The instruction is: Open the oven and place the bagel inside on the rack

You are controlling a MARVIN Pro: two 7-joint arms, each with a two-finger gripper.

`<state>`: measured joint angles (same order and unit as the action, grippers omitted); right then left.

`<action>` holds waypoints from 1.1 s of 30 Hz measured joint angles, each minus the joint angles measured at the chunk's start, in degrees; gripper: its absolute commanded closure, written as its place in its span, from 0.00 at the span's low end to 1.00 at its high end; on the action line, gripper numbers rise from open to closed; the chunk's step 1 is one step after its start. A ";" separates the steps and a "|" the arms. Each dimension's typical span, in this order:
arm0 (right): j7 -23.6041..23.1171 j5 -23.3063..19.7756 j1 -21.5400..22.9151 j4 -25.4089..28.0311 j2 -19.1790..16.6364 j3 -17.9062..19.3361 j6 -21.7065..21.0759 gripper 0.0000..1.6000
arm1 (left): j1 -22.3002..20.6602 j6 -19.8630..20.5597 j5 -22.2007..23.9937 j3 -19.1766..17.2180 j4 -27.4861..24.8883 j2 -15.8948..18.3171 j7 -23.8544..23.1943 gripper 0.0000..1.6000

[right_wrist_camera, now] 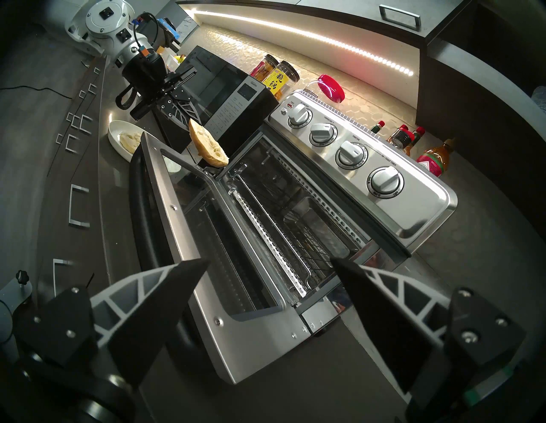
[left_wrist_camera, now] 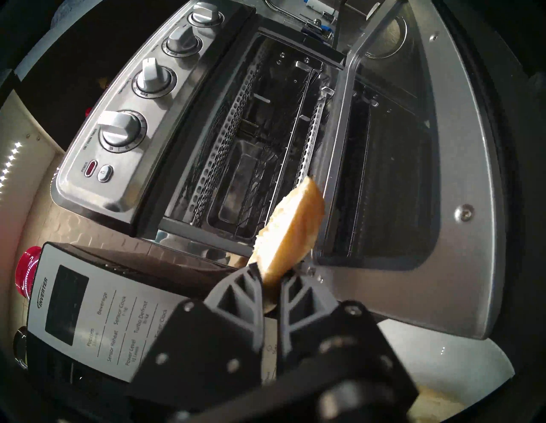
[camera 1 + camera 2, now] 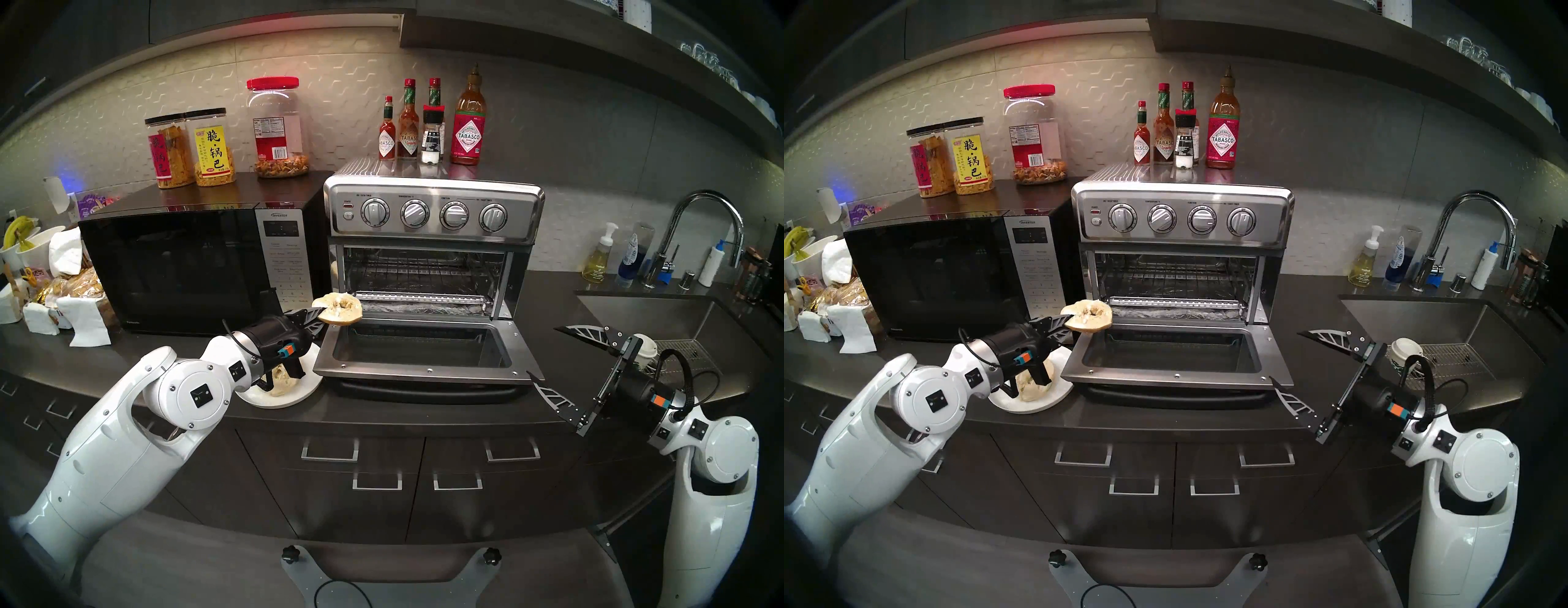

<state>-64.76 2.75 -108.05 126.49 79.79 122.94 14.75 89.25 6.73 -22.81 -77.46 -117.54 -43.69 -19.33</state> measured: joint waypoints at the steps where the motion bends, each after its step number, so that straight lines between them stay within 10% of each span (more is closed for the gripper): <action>1: 0.00 0.00 0.00 0.00 0.00 0.00 0.00 0.00 | -0.34 0.09 -0.12 0.16 0.04 -0.17 -0.27 1.00; 33: 0.00 -0.03 0.00 0.00 0.00 0.00 -0.02 0.00 | -12.39 4.55 -1.63 9.62 5.11 -10.63 -1.74 1.00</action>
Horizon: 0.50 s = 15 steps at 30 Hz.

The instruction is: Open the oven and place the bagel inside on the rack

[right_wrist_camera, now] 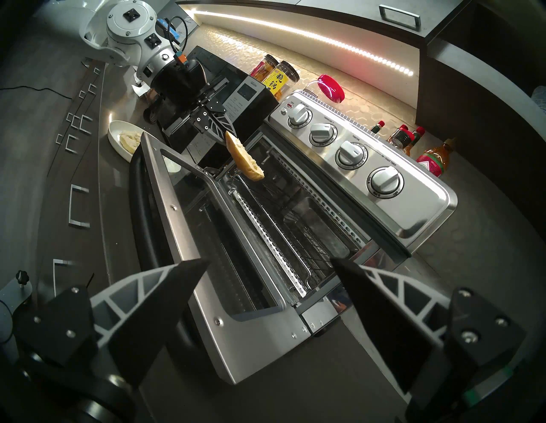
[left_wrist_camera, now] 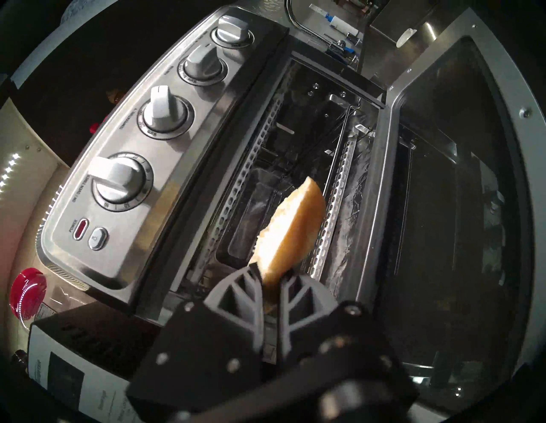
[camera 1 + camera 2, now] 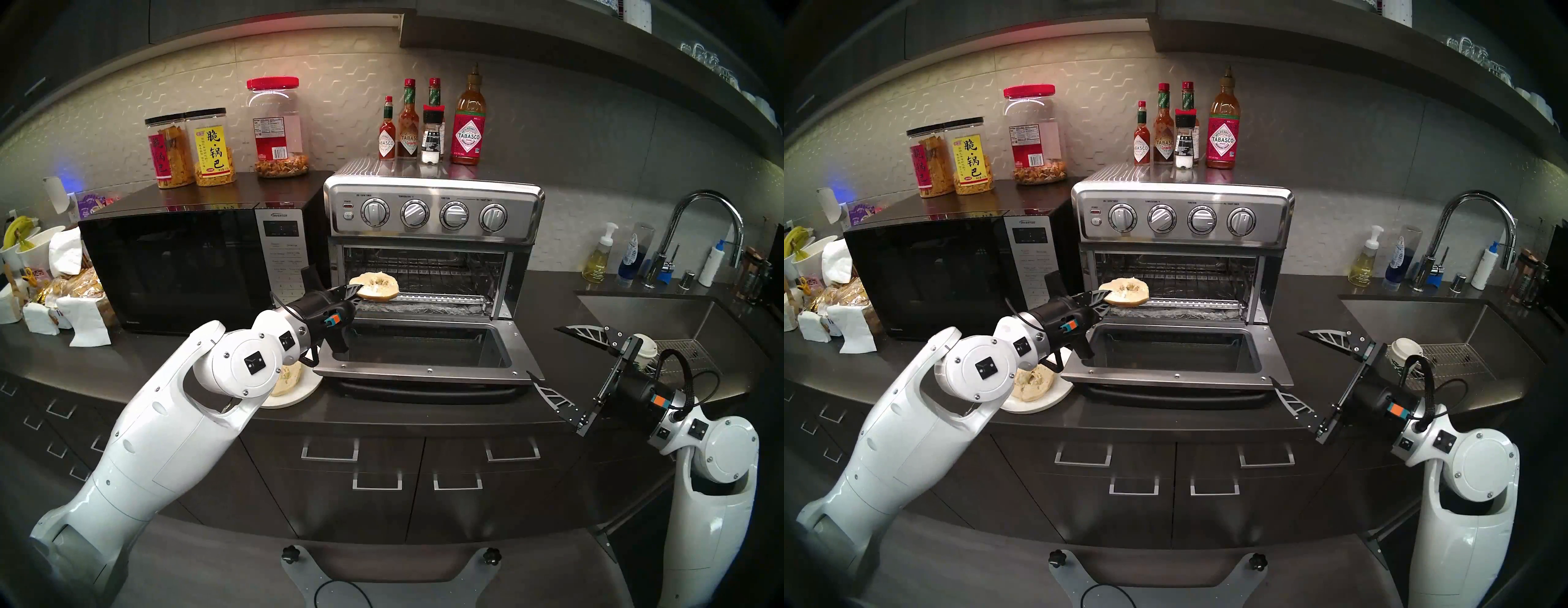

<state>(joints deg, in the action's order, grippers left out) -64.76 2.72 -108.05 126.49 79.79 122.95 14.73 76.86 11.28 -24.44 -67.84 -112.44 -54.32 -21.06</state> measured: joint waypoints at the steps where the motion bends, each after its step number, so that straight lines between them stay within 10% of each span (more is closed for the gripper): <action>1: 0.00 0.00 0.00 0.00 0.00 0.00 0.00 0.00 | -0.15 0.03 -0.04 0.33 0.47 -0.31 0.17 1.00; 15: 0.00 0.00 0.00 0.00 0.00 0.00 0.00 0.00 | -2.51 -1.11 0.68 0.95 6.33 -3.24 2.06 1.00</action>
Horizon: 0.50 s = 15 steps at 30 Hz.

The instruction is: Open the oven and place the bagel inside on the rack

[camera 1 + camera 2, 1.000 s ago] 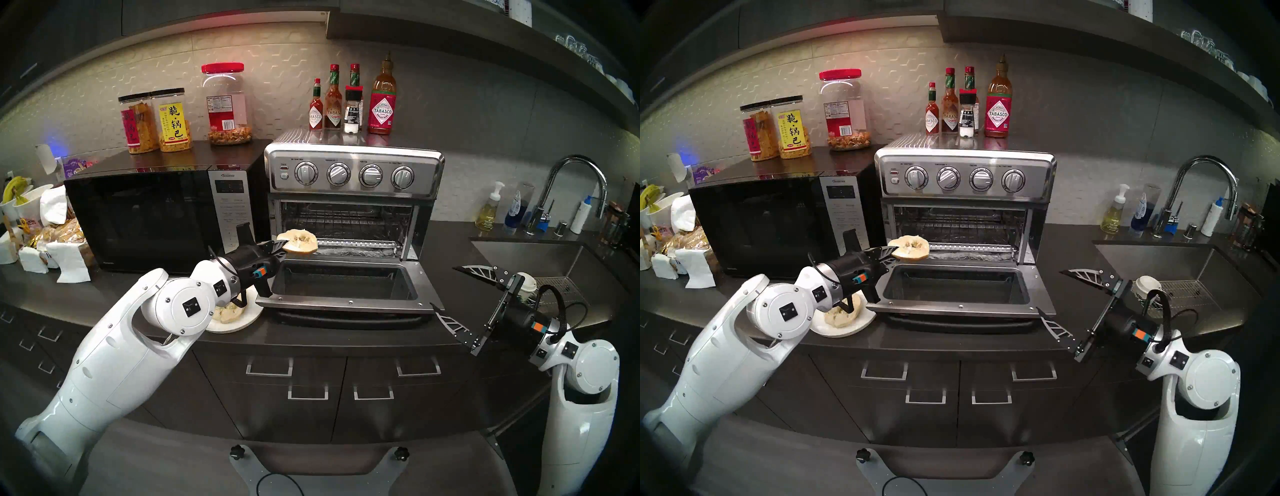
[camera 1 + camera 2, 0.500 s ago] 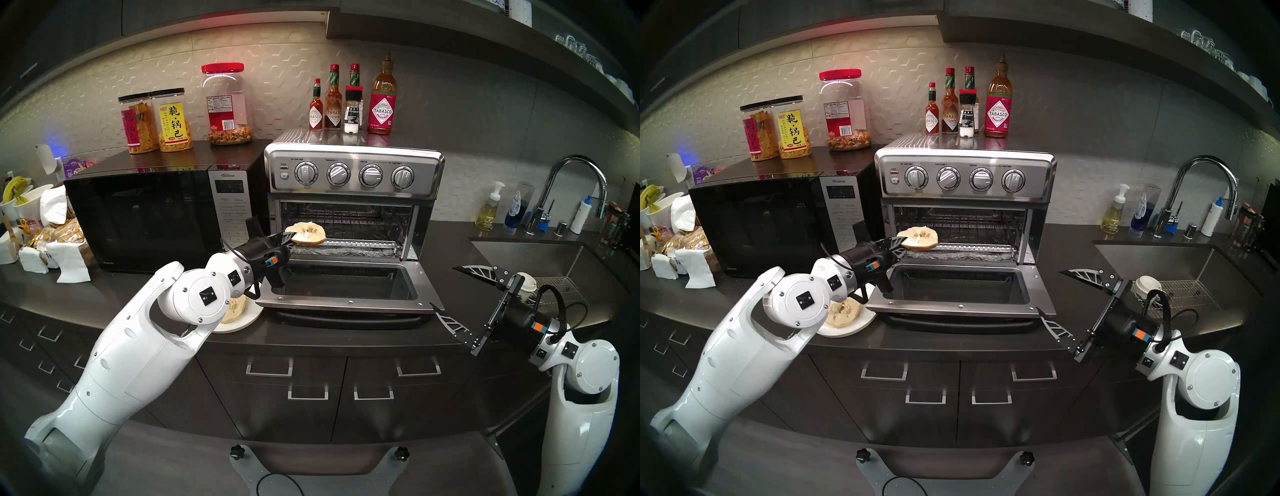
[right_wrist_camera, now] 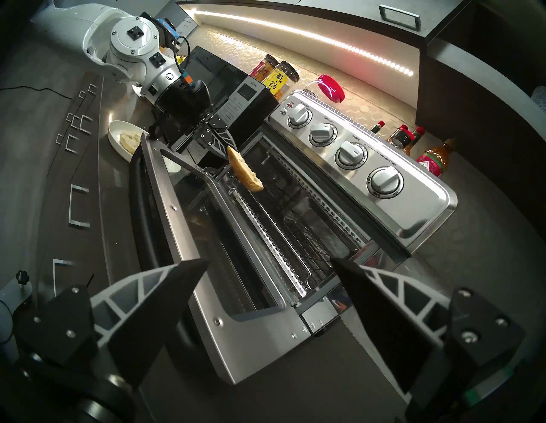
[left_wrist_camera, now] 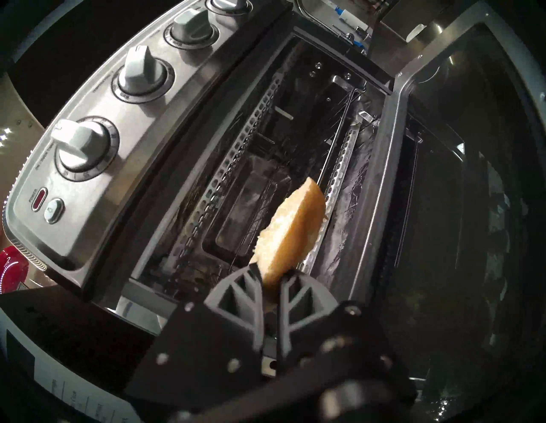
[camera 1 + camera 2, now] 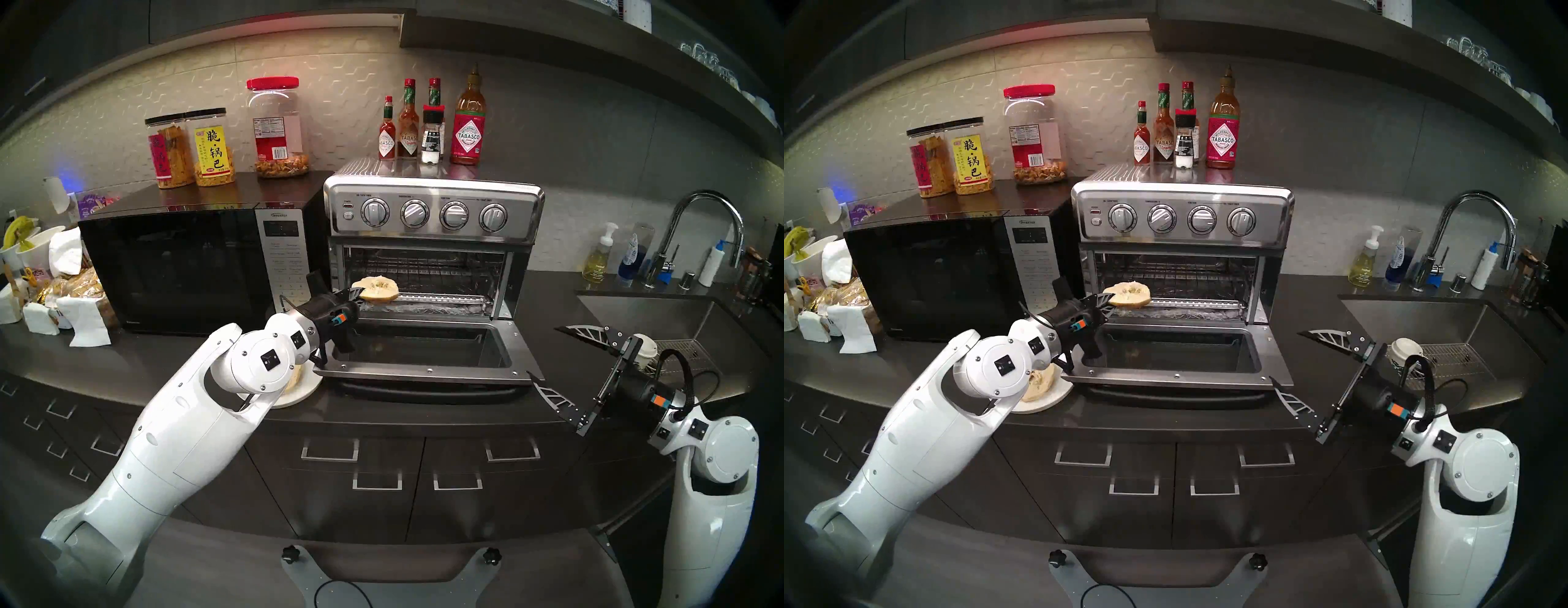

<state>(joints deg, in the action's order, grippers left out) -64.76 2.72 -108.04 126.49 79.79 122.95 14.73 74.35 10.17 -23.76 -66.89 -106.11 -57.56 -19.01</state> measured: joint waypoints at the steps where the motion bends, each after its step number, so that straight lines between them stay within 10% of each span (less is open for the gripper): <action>1: 0.00 0.00 0.00 0.00 0.00 0.00 0.00 0.00 | -0.10 -0.05 0.02 0.03 0.18 -0.09 0.04 1.00; 15: 0.00 0.00 0.00 0.00 0.00 0.00 0.00 0.00 | -3.71 -0.70 -0.64 2.54 5.73 -2.53 0.08 1.00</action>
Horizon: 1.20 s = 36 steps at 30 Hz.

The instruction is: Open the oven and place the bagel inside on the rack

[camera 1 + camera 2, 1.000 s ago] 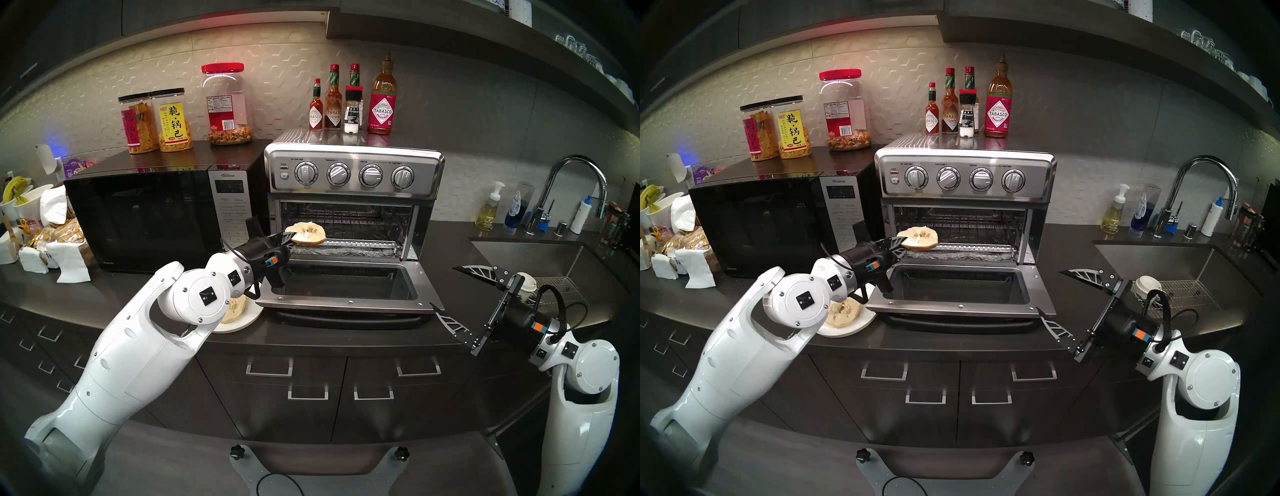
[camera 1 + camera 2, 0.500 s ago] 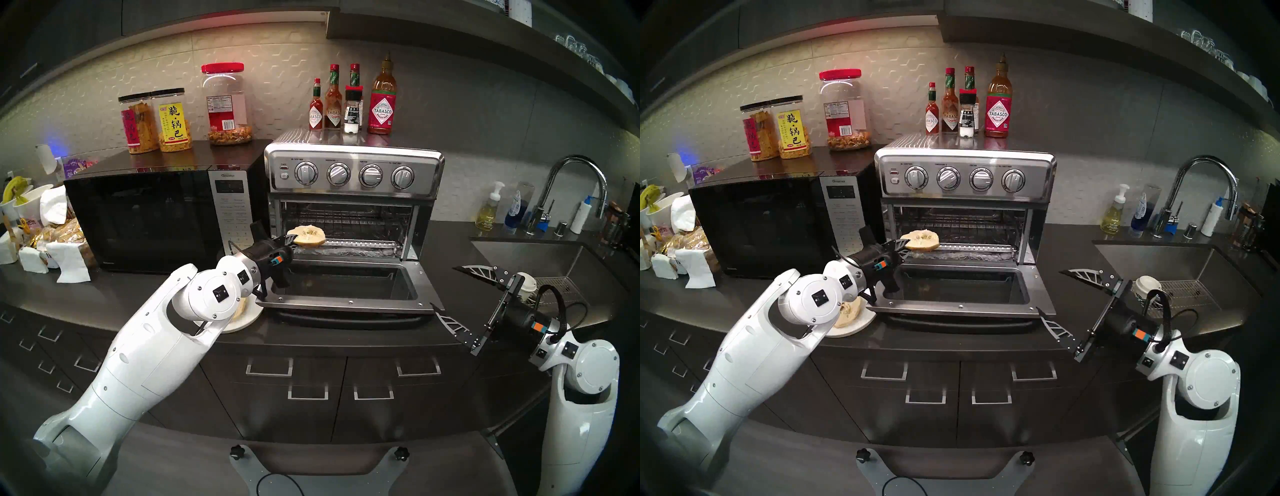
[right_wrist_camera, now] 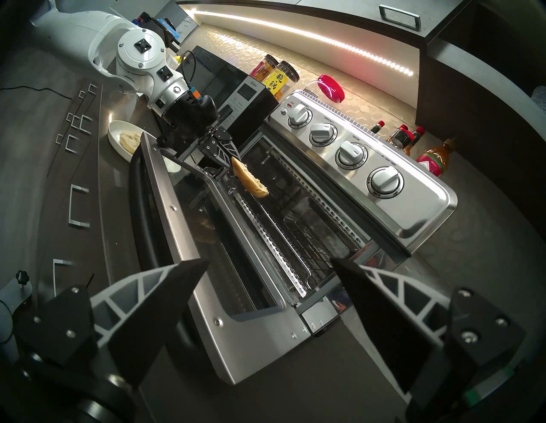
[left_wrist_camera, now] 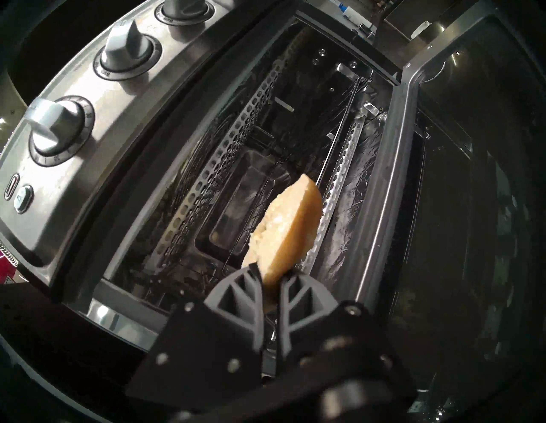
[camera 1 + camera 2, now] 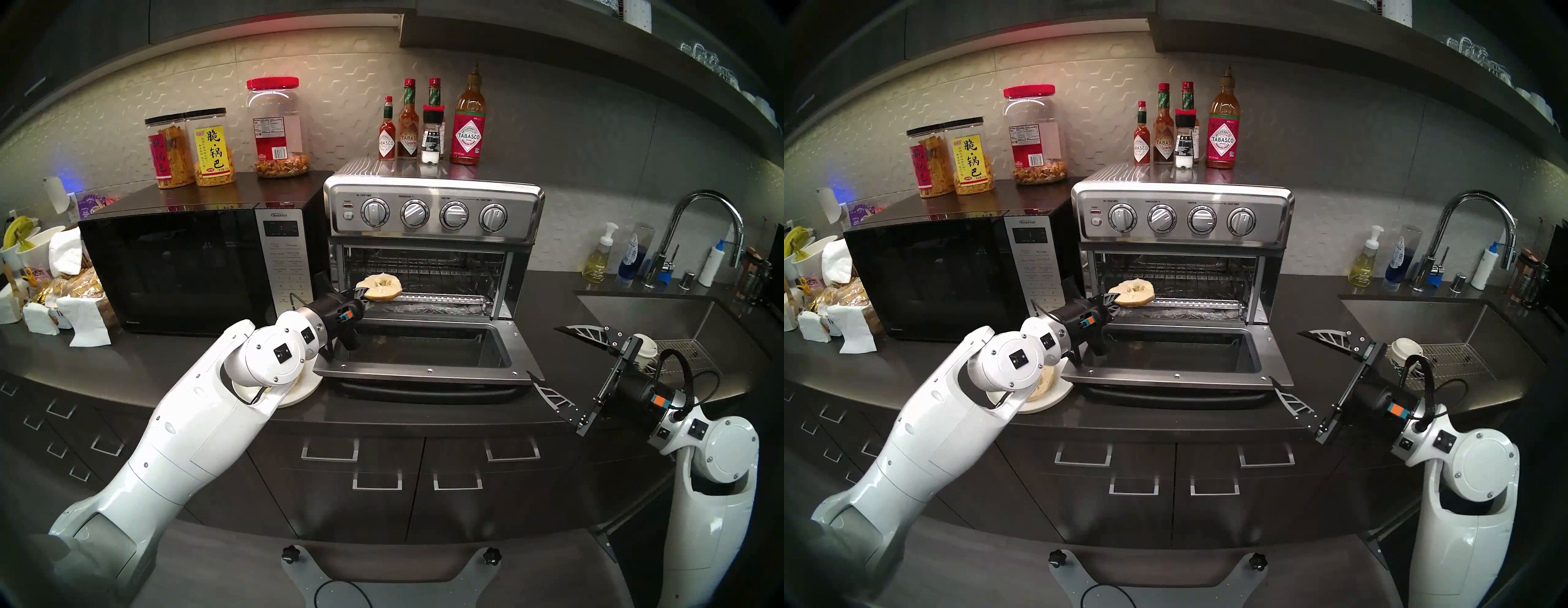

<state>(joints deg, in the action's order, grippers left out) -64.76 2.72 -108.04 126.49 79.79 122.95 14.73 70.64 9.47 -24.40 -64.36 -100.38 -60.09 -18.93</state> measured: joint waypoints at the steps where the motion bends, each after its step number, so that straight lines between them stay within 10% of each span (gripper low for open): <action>1: 0.00 0.00 0.00 0.00 0.00 0.00 0.00 0.00 | -0.21 -0.03 -0.05 0.11 0.29 -0.12 -0.01 1.00; 36: 0.00 0.00 0.00 0.00 0.00 0.00 0.00 0.00 | -6.77 -0.53 0.58 0.83 8.53 -3.97 -2.48 1.00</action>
<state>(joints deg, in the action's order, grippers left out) -64.76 2.72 -108.04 126.49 79.80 122.95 14.73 63.87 8.94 -23.82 -63.53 -91.85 -64.06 -21.42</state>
